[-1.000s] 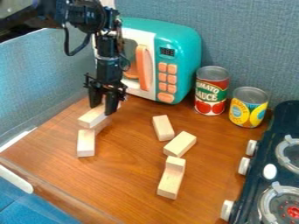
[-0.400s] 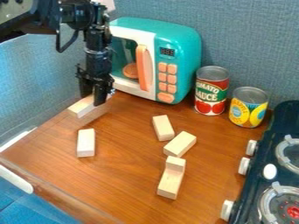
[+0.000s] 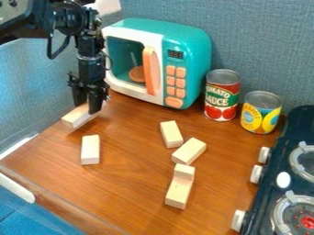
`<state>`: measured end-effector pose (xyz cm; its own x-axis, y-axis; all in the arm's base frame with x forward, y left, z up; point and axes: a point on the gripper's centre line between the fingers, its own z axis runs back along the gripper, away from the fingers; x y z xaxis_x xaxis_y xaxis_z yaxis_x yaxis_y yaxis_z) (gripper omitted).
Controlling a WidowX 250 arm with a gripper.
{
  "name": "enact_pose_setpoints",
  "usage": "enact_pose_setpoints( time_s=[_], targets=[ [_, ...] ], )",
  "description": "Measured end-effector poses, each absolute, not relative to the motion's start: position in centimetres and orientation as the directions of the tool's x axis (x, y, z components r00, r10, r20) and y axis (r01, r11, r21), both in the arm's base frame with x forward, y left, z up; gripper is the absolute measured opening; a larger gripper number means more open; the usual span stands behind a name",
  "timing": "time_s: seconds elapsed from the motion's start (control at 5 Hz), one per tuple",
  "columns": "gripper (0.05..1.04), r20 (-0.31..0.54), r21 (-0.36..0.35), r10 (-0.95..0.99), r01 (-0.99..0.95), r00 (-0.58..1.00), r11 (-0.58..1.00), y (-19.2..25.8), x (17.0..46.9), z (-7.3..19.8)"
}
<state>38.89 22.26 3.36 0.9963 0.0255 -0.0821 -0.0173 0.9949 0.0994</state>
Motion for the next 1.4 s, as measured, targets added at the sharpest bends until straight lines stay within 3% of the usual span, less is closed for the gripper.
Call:
enact_pose_setpoints(
  time_s=[0.4, 0.6, 0.8, 1.0, 1.4],
  targets=[
    [0.601, -0.091, 0.082, 0.05, -0.043, 0.995, 0.996, 21.8, 38.5, 2.3],
    [0.896, -0.101, 0.079, 0.068, -0.06, 0.993, 0.995, 21.7, 38.3, 2.3],
    [1.007, -0.108, 0.08, 0.075, -0.066, 0.991, 0.995, 21.7, 38.2, 2.2],
    [1.002, -0.108, 0.061, 0.06, -0.053, 0.992, 0.997, 20.8, 37.7, 2.4],
    [1.001, -0.055, 0.092, -0.083, 0.088, 0.995, 0.992, 13.4, 36.7, 10.5]
  ],
)
